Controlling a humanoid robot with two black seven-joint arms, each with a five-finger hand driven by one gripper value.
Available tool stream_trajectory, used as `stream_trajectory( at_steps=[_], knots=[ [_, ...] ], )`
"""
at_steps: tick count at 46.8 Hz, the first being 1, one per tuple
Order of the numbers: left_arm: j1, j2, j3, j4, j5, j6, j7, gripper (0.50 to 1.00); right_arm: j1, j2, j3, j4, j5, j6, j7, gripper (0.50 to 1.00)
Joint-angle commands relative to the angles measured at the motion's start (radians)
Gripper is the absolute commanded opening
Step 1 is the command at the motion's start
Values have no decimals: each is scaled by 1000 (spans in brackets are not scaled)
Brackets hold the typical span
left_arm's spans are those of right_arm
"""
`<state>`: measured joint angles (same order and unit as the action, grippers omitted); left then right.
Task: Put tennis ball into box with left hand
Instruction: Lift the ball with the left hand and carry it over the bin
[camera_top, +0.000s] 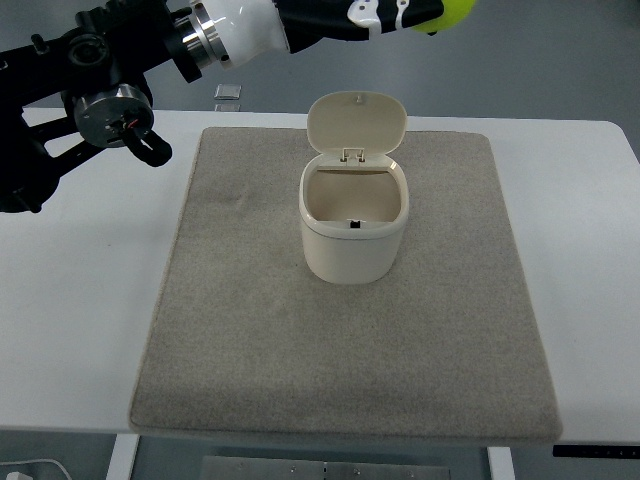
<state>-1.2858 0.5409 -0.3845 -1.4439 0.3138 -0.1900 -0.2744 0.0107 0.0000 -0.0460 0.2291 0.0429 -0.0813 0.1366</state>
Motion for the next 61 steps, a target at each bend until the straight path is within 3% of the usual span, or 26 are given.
stream_trajectory(
  at_steps=[1,34,61],
  knots=[
    [2,4,41,-3,17,-17,1,500,0,0,0,1,0,0,0,938],
    [-33,108,303,-52,110,-48,41,500,0,0,0,1,0,0,0,938],
    [-41,191,343,-35,149,-32,44,500,0,0,0,1,0,0,0,938]
  ],
)
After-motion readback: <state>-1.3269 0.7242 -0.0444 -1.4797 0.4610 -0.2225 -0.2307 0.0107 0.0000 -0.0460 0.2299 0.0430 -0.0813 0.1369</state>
